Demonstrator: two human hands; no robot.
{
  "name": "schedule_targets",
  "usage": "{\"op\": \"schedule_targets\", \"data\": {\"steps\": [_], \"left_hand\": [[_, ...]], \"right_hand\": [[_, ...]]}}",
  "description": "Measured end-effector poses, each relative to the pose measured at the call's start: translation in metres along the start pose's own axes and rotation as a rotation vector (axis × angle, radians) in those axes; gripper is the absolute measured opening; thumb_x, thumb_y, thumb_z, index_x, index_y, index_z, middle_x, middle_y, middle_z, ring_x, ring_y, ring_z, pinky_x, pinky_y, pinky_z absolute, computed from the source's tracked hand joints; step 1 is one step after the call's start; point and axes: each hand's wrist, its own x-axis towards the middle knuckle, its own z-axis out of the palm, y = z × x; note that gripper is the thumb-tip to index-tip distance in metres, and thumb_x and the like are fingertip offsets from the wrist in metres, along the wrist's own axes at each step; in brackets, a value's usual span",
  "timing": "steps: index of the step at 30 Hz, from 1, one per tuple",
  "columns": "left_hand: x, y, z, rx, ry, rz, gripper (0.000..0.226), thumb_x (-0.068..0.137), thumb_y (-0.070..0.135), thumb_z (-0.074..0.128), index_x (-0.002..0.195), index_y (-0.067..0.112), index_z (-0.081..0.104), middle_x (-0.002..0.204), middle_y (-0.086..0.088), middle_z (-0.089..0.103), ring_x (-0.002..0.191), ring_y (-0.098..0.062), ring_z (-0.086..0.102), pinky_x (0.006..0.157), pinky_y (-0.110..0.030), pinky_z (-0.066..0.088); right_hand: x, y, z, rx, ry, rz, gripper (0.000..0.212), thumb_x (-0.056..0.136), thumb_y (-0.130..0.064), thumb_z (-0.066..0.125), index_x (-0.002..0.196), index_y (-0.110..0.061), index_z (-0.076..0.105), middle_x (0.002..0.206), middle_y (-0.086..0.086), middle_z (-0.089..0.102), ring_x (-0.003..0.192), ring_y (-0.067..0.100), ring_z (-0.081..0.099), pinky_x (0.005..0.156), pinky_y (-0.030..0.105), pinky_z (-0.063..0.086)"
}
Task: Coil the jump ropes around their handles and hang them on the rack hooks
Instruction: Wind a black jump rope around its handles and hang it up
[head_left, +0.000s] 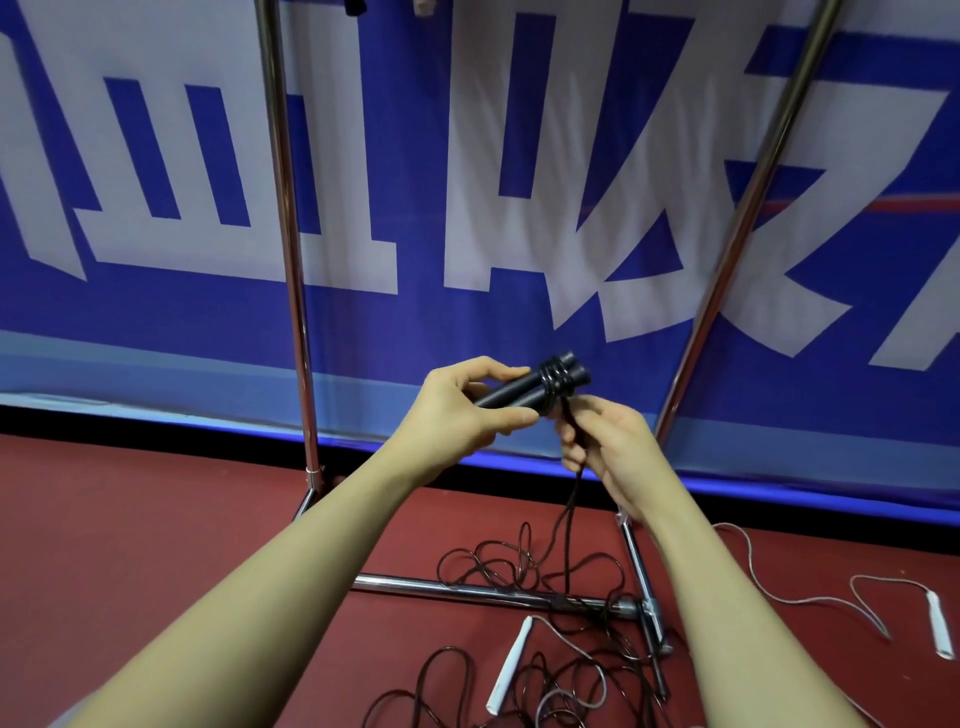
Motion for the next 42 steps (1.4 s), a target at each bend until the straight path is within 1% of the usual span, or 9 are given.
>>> {"op": "schedule_targets", "data": {"steps": [8, 15, 19, 23, 25, 28, 35, 39, 42], "left_hand": [[0.009, -0.020, 0.000, 0.110, 0.098, -0.043, 0.026, 0.076, 0.013, 0.080, 0.089, 0.032, 0.067, 0.074, -0.002, 0.069, 0.057, -0.012, 0.056, 0.052, -0.021, 0.040], [0.009, -0.030, -0.007, 0.261, 0.162, -0.039, 0.024, 0.078, 0.019, 0.079, 0.098, 0.027, 0.068, 0.060, 0.014, 0.059, 0.052, -0.008, 0.048, 0.050, -0.017, 0.037], [0.009, -0.034, -0.011, 0.316, 0.177, -0.010, 0.026, 0.078, 0.018, 0.079, 0.101, 0.023, 0.068, 0.065, 0.011, 0.060, 0.045, 0.000, 0.046, 0.046, -0.011, 0.032], [0.011, -0.039, -0.014, 0.371, 0.196, 0.011, 0.026, 0.078, 0.018, 0.079, 0.101, 0.023, 0.067, 0.072, 0.008, 0.064, 0.049, 0.002, 0.050, 0.048, -0.009, 0.034], [0.012, -0.043, -0.019, 0.406, 0.221, 0.009, 0.026, 0.078, 0.017, 0.079, 0.101, 0.020, 0.066, 0.075, 0.013, 0.063, 0.052, 0.003, 0.052, 0.050, -0.010, 0.035], [0.014, -0.049, -0.028, 0.443, 0.229, 0.003, 0.026, 0.078, 0.017, 0.079, 0.100, 0.020, 0.066, 0.081, 0.007, 0.067, 0.058, -0.003, 0.054, 0.051, -0.010, 0.036], [0.015, -0.050, -0.030, 0.535, -0.063, -0.027, 0.030, 0.074, 0.018, 0.082, 0.096, 0.030, 0.067, 0.080, -0.005, 0.069, 0.062, -0.013, 0.052, 0.062, -0.023, 0.042], [0.011, -0.039, -0.025, 0.549, -0.261, -0.043, 0.032, 0.074, 0.017, 0.083, 0.096, 0.032, 0.066, 0.075, 0.000, 0.062, 0.056, -0.004, 0.049, 0.059, -0.018, 0.041], [0.008, -0.029, -0.019, 0.463, -0.378, -0.045, 0.032, 0.071, 0.019, 0.085, 0.093, 0.037, 0.069, 0.081, -0.011, 0.067, 0.065, -0.015, 0.053, 0.067, -0.041, 0.049]], "right_hand": [[-0.004, 0.009, 0.002, -0.129, -0.155, 0.083, 0.023, 0.100, -0.007, 0.043, 0.089, 0.001, 0.062, 0.059, 0.002, 0.053, 0.047, 0.012, 0.047, 0.053, 0.026, 0.049], [-0.004, 0.012, 0.007, -0.192, -0.279, 0.087, 0.016, 0.079, -0.017, 0.066, 0.085, -0.003, 0.063, 0.057, 0.002, 0.058, 0.056, 0.019, 0.061, 0.077, 0.044, 0.054], [-0.004, 0.010, 0.008, -0.160, -0.280, 0.086, 0.018, 0.073, -0.016, 0.064, 0.084, -0.002, 0.063, 0.057, 0.005, 0.056, 0.052, 0.019, 0.057, 0.064, 0.033, 0.053], [-0.004, 0.008, 0.007, -0.161, -0.282, 0.058, 0.009, 0.075, -0.017, 0.063, 0.072, -0.008, 0.060, 0.058, 0.006, 0.059, 0.060, 0.023, 0.062, 0.075, 0.044, 0.052], [-0.006, 0.006, 0.010, -0.112, -0.315, 0.063, 0.010, 0.076, -0.016, 0.062, 0.076, -0.008, 0.057, 0.061, 0.004, 0.056, 0.056, 0.020, 0.057, 0.064, 0.037, 0.053], [-0.007, 0.002, 0.015, 0.026, -0.334, 0.084, 0.016, 0.078, -0.015, 0.058, 0.091, -0.005, 0.058, 0.062, 0.000, 0.050, 0.044, 0.014, 0.046, 0.045, 0.023, 0.038], [-0.005, -0.008, 0.012, -0.192, -0.144, -0.067, 0.029, 0.101, -0.016, 0.042, 0.081, -0.004, 0.059, 0.054, -0.003, 0.032, 0.035, 0.009, 0.028, 0.039, 0.017, 0.022], [-0.006, -0.013, 0.009, -0.363, -0.033, -0.082, 0.035, 0.103, -0.021, 0.041, 0.072, -0.008, 0.053, 0.049, -0.009, 0.027, 0.040, 0.007, 0.022, 0.041, 0.017, 0.021], [-0.005, -0.013, 0.002, -0.471, 0.058, -0.095, 0.037, 0.101, -0.028, 0.044, 0.067, -0.015, 0.050, 0.057, -0.003, 0.032, 0.045, 0.008, 0.024, 0.046, 0.019, 0.024]]}}
